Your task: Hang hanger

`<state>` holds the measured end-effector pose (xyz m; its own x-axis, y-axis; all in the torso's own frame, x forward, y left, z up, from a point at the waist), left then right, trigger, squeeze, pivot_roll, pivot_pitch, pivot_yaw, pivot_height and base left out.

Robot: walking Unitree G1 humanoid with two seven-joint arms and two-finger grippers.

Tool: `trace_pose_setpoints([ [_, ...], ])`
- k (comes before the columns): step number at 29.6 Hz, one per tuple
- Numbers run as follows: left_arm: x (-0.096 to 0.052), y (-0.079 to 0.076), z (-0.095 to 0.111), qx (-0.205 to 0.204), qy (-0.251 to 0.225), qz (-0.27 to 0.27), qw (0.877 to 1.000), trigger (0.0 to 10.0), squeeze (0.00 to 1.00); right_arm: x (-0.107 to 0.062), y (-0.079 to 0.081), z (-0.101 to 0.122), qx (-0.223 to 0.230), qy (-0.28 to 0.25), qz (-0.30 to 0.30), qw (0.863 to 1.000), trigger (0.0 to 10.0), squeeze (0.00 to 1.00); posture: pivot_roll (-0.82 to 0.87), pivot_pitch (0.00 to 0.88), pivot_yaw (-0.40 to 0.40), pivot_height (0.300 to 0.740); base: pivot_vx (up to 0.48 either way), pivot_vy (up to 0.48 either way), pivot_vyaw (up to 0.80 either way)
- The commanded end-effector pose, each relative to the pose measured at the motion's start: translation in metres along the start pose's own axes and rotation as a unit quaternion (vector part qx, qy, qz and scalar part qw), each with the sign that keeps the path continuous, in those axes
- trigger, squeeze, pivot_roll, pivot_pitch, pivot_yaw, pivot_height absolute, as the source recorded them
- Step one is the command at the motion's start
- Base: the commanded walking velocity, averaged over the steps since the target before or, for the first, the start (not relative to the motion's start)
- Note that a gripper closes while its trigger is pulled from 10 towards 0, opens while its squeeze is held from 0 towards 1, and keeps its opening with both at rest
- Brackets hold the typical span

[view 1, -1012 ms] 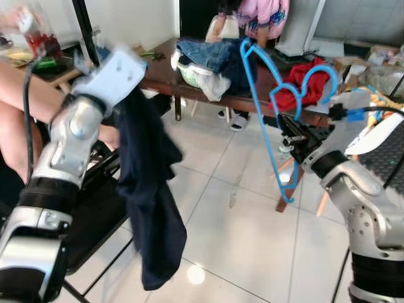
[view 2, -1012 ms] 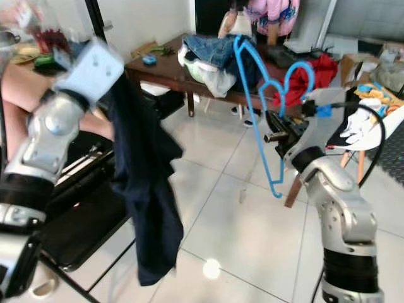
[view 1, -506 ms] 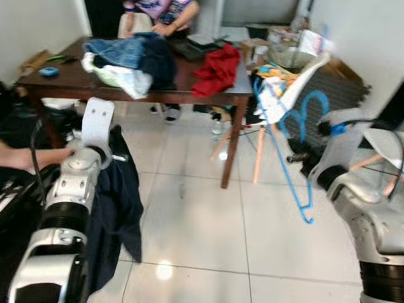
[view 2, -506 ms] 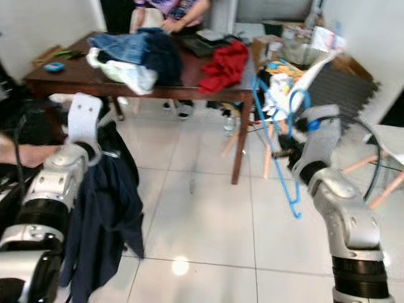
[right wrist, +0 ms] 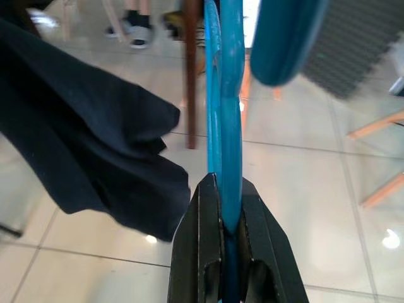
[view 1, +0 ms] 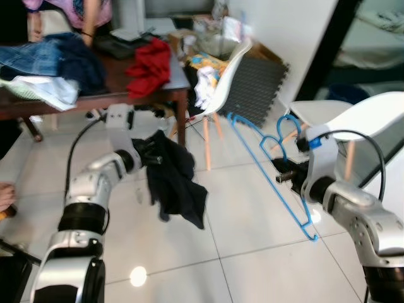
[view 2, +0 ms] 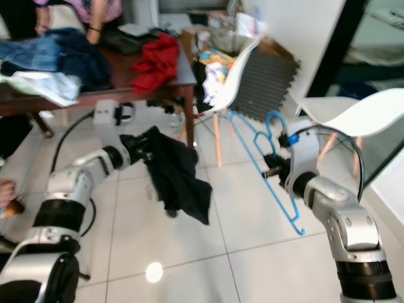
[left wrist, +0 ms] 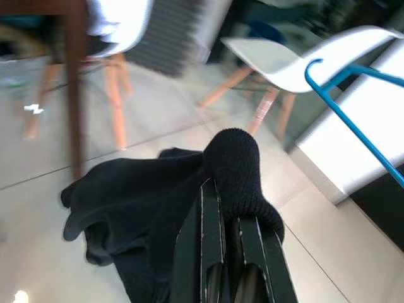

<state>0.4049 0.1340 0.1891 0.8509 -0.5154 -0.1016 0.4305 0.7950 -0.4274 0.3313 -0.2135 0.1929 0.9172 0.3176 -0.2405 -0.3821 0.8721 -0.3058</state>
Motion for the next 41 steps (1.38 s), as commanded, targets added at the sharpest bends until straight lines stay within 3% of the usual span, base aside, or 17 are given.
trace_pose_setpoints([
  [1,0.003,-0.013,0.008,0.02,-0.001,-0.033,0.999,10.0,0.0,-0.006,0.002,0.0,-0.013,0.005,0.025,1.0,10.0,0.0,0.03,0.07,-0.026,0.74,0.0,0.0,-0.8],
  [4,0.005,-0.015,0.01,0.025,0.003,-0.035,0.999,10.0,0.0,-0.01,0.001,-0.001,-0.021,0.009,0.038,0.999,10.0,0.0,0.03,0.07,-0.026,0.74,0.0,0.0,-0.8],
  [6,0.008,-0.004,0.022,0.023,-0.005,0.004,1.0,10.0,0.0,-0.026,-0.009,-0.002,-0.049,0.018,0.059,0.997,10.0,0.0,0.02,0.073,-0.019,0.74,0.0,0.0,-0.8],
  [8,0.009,-0.001,0.025,0.021,-0.007,0.014,1.0,10.0,0.0,-0.03,-0.011,-0.002,-0.056,0.02,0.064,0.996,10.0,0.0,0.02,0.073,-0.019,0.74,0.0,0.0,-0.8],
  [9,0.009,0.009,0.032,0.034,-0.015,0.049,0.998,10.0,0.0,-0.041,-0.02,-0.003,-0.066,0.028,0.063,0.995,10.0,0.0,-0.01,0.077,-0.015,0.74,0.0,0.0,-0.8],
  [12,0.009,0.014,0.035,0.044,-0.018,0.067,0.997,10.0,0.0,-0.047,-0.025,-0.003,-0.065,0.031,0.058,0.996,10.0,0.0,-0.02,0.076,-0.013,0.74,0.0,0.0,-0.8],
  [14,0.012,0.009,0.032,0.052,-0.018,0.07,0.996,10.0,0.0,-0.052,-0.014,0.0,-0.039,0.014,0.084,0.996,10.0,0.0,-0.02,0.078,-0.014,0.74,0.0,0.0,-0.8],
  [16,0.012,0.009,0.032,0.052,-0.018,0.07,0.996,10.0,0.0,-0.052,-0.014,0.0,-0.039,0.014,0.084,0.996,10.0,0.0,-0.02,0.078,-0.014,0.74,0.0,0.0,-0.8],
  [18,0.016,0.001,0.025,0.059,-0.013,0.058,0.997,10.0,0.0,-0.052,0.003,0.0,-0.013,0.0,0.113,0.994,10.0,0.0,-0.02,0.079,-0.014,0.74,0.0,0.0,-0.8],
  [23,0.017,0.002,0.012,0.082,0.001,0.065,0.995,10.0,0.0,-0.049,0.018,-0.01,0.008,0.01,0.122,0.992,10.0,0.0,-0.03,0.084,-0.009,0.74,0.0,0.0,-0.8],
  [28,0.019,-0.009,0.004,0.128,0.011,0.02,0.992,10.0,0.0,-0.044,0.026,-0.015,0.014,0.014,0.124,0.992,10.0,0.0,-0.03,0.084,-0.008,0.74,0.0,0.0,-0.8],
  [32,0.015,-0.021,-0.005,0.2,0.029,-0.035,0.979,10.0,0.0,-0.044,0.026,-0.018,0.014,0.023,0.121,0.992,10.0,0.0,-0.02,0.086,-0.01,0.74,0.0,0.0,-0.8],
  [34,0.015,-0.021,-0.005,0.2,0.029,-0.035,0.979,10.0,0.0,-0.044,0.026,-0.018,0.014,0.023,0.121,0.992,10.0,0.0,-0.02,0.086,-0.01,0.74,0.0,0.0,-0.8],
  [36,0.011,-0.009,-0.007,0.222,0.039,-0.008,0.974,10.0,0.0,-0.043,0.024,-0.017,0.014,0.024,0.117,0.993,10.0,0.0,-0.02,0.088,-0.013,0.74,0.0,0.0,-0.8],
  [40,0.011,-0.004,-0.007,0.218,0.039,0.008,0.975,10.0,0.0,-0.043,0.025,-0.016,0.014,0.024,0.117,0.993,10.0,0.0,-0.02,0.09,-0.014,0.74,0.0,0.0,-0.8],
  [41,0.01,0.003,-0.005,0.208,0.036,0.034,0.977,10.0,0.0,-0.042,0.026,-0.016,0.014,0.024,0.118,0.993,10.0,0.0,-0.02,0.09,-0.015,0.74,0.0,0.0,-0.8],
])
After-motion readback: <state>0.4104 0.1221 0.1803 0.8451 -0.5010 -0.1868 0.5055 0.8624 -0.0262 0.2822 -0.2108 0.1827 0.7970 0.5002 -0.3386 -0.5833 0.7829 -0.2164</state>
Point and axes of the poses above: a point about 5 cm out from each wrist's last joint towards the gripper, its own x axis pointing out of the wrist towards the gripper, its own z axis along the axis of the wrist's last joint, y = z × x, the point moved 3 cm from there along x, pointing out of the wrist towards the gripper, and after that the axes turned 12 degrees about -x, right-handed, at the moved point
